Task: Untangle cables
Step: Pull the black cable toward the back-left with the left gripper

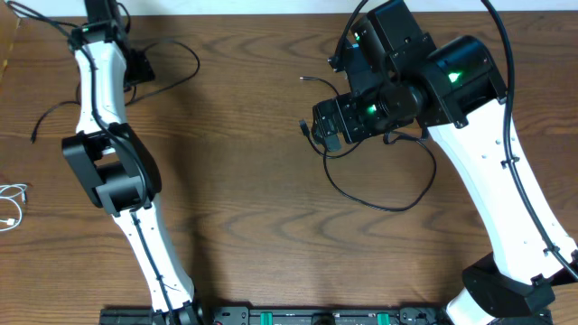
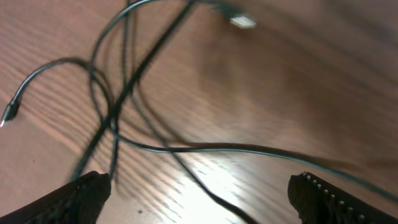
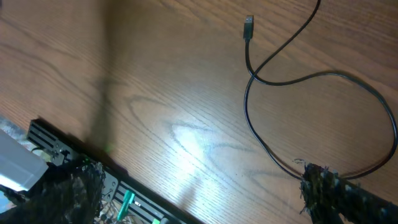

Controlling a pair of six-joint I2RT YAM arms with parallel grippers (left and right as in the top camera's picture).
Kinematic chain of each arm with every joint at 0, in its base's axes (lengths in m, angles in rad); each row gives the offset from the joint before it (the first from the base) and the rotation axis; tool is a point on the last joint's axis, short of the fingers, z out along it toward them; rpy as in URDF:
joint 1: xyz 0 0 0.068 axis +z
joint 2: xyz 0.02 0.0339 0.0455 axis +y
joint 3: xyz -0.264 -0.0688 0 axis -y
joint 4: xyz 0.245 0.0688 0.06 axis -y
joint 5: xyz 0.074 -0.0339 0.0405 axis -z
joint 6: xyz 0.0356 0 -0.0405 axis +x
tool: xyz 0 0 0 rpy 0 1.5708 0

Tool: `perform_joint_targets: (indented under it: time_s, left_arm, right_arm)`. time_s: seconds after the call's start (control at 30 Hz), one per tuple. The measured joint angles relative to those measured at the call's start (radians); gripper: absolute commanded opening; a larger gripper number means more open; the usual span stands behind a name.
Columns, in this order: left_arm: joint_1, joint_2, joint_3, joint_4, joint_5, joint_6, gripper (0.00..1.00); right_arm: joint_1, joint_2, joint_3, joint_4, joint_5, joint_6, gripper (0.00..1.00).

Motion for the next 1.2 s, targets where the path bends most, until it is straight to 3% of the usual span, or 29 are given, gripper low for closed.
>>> perform_joint_targets:
  time_s: [0.2, 0.37, 0.73, 0.87, 1.0, 1.2]
  left_arm:
    - [-0.092, -0.004, 0.000, 0.034, 0.001, 0.010, 0.96]
    - [-0.190, -0.011, 0.000, 0.075, 0.077, 0.106, 0.96]
    - [-0.269, -0.018, 0.000, -0.003, 0.224, 0.184, 0.95]
    - [-0.271, -0.018, 0.000, -0.029, 0.093, 0.081, 0.96]
    - [-0.216, -0.019, 0.000, -0.118, -0.002, -0.124, 0.95]
    - [-0.104, -0.081, 0.000, -0.098, 0.108, -0.176, 0.95]
  right_arm:
    - [0.000, 0.000, 0.000, -0.001, 0.000, 0.000, 0.99]
    - [0.000, 0.000, 0.000, -0.008, 0.000, 0.000, 0.99]
    - [0.013, 0.000, 0.000, -0.010, 0.003, -0.003, 0.99]
    - [0.024, 0.000, 0.000, -0.035, 0.003, -0.004, 0.99]
    - [0.036, 0.000, 0.000, -0.038, 0.006, -0.004, 0.99]
    - [0.046, 0.000, 0.000, -0.016, 0.022, -0.004, 0.99]
